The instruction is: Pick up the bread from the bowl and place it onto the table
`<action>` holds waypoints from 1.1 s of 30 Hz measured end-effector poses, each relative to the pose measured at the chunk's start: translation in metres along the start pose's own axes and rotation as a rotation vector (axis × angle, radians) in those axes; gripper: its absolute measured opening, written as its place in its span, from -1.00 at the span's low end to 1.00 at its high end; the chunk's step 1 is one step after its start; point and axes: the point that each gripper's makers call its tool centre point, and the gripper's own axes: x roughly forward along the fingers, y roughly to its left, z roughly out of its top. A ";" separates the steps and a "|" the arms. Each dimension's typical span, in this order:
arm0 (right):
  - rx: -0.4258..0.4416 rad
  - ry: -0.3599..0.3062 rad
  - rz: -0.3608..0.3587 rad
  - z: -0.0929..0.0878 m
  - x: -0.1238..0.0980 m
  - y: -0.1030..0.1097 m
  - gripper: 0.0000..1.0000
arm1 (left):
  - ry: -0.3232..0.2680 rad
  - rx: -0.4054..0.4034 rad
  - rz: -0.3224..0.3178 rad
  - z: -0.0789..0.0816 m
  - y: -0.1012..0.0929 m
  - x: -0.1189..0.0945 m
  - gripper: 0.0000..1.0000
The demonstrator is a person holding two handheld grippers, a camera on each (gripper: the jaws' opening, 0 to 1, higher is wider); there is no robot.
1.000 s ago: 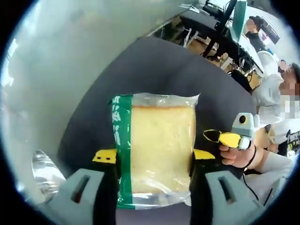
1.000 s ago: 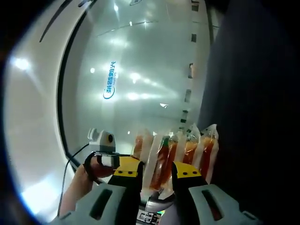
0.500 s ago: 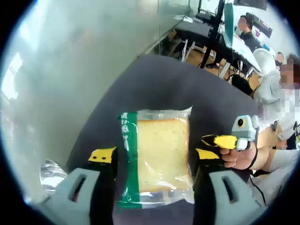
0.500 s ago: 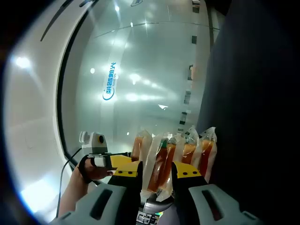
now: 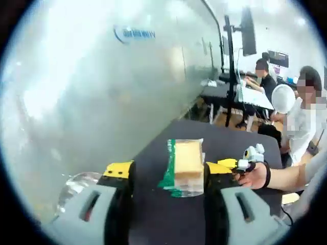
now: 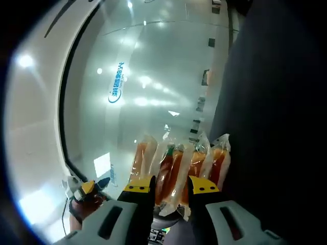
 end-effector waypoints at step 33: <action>-0.466 -0.165 0.450 0.012 -0.022 0.117 -0.03 | -0.518 -0.544 0.367 -0.243 0.000 -0.119 -0.34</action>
